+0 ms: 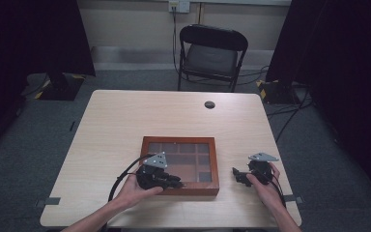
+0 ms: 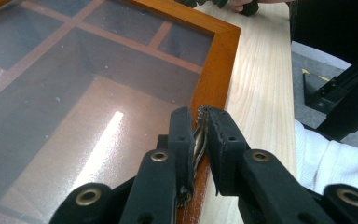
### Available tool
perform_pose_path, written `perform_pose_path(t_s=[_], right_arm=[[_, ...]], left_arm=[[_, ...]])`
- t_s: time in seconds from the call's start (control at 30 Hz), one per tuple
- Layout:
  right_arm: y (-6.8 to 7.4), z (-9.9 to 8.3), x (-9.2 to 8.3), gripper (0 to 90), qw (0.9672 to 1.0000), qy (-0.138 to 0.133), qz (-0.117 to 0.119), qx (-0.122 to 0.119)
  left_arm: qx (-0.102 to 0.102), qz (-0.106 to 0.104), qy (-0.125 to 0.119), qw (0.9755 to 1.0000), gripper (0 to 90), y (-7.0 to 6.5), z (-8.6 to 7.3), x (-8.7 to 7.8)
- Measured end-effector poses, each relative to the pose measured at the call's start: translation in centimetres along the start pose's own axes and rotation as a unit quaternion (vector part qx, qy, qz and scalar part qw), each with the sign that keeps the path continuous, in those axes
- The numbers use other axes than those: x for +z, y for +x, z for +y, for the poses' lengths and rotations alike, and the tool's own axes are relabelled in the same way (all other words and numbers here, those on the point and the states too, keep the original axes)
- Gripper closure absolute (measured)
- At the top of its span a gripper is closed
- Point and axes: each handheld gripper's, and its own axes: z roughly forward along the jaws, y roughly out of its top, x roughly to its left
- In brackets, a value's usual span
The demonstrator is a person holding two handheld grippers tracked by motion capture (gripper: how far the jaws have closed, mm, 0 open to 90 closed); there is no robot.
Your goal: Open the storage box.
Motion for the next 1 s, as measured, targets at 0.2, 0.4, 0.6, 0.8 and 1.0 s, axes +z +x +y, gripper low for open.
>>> perform_pose_path(t_s=[0.2, 0.4, 0.6, 0.8, 1.0], right_arm=[[0.0, 0.0, 0.0, 11.4, 1.0, 0.0, 0.0, -0.001], [0.0, 0.0, 0.0, 11.4, 1.0, 0.0, 0.001, -0.001], [0.0, 0.0, 0.0, 11.4, 1.0, 0.0, 0.001, -0.001], [0.0, 0.0, 0.0, 11.3, 1.0, 0.0, 0.001, -0.001], [0.0, 0.0, 0.0, 11.4, 1.0, 0.0, 0.002, -0.001]], left_arm=[[0.0, 0.001, -0.005, 1.0, 80.3, -0.1, -0.1, 0.1], [-0.01, -0.001, 0.013, 0.9999, 80.8, 0.0, 0.4, 0.1], [-0.018, -0.011, 0.018, 0.9996, 81.0, 0.1, 0.8, 0.2], [-0.024, -0.012, 0.015, 0.9995, 81.0, 0.1, 1.4, -0.4], [-0.033, -0.012, 0.014, 0.9993, 81.0, 0.1, 1.7, -0.5]])
